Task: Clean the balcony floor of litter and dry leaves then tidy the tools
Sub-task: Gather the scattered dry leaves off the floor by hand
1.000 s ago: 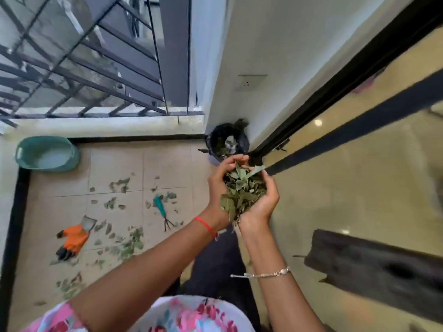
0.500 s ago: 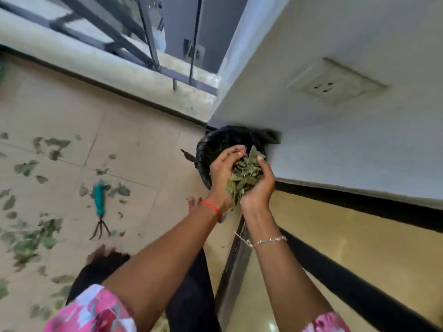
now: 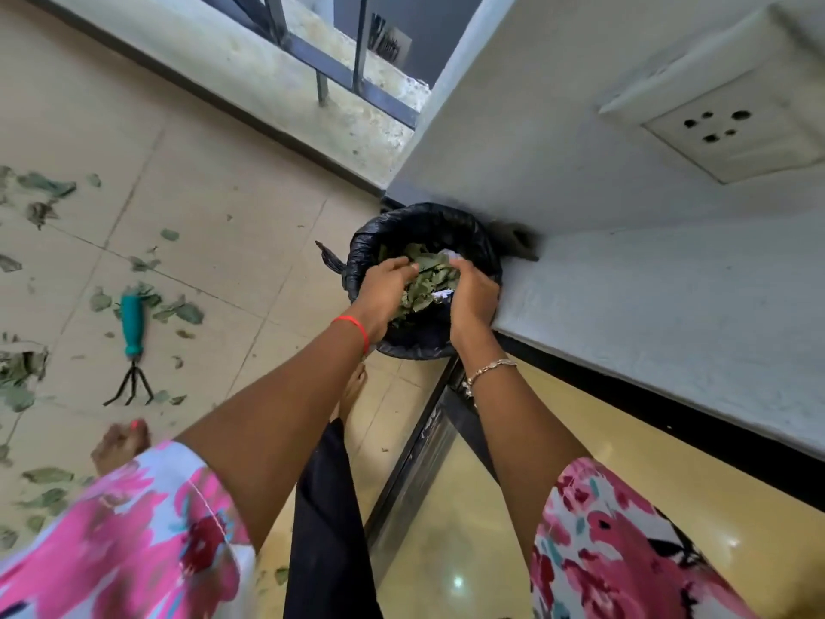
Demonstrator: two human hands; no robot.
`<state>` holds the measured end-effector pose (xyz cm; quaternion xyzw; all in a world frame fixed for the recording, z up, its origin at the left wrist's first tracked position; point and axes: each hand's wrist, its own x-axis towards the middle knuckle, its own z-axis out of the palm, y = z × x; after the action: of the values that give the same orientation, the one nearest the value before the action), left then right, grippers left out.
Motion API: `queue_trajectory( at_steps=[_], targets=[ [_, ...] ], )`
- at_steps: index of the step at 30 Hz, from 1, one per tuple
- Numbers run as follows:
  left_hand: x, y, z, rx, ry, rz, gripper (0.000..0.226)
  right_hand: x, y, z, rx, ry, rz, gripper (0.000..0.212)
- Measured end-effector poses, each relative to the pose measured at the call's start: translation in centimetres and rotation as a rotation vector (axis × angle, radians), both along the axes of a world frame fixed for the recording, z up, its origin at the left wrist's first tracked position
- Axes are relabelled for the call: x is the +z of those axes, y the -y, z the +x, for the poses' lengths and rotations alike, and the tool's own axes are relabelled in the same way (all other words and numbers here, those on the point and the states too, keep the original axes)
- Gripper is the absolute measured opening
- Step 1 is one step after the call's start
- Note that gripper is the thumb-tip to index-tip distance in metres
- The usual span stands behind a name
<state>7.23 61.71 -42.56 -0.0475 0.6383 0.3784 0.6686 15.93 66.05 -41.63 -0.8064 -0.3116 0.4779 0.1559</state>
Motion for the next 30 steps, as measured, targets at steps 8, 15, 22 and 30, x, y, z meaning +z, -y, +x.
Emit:
queue_trajectory(
  at_steps=[8,15,22,30],
  targets=[
    [5.5,2.9,-6.1,-0.121,-0.363,0.105,0.021,6.5,4.3,-5.4,0.894,0.111,0.146,0.02],
    [16.0,13.3,-18.3,-0.411,-0.615,0.079,0.024,17.0,10.4,-17.6,1.817,0.317,0.013,0.032],
    [31.0,32.7,-28.7,-0.407,-0.911,-0.124,0.032,30.8,21.3,-31.3,2.432,0.471,0.3,0.036],
    [43.1,57.5,-28.2,0.004,-1.031,-0.44,0.028,43.2,44.5,-43.6,3.003,0.349,0.737,0.037]
  ],
)
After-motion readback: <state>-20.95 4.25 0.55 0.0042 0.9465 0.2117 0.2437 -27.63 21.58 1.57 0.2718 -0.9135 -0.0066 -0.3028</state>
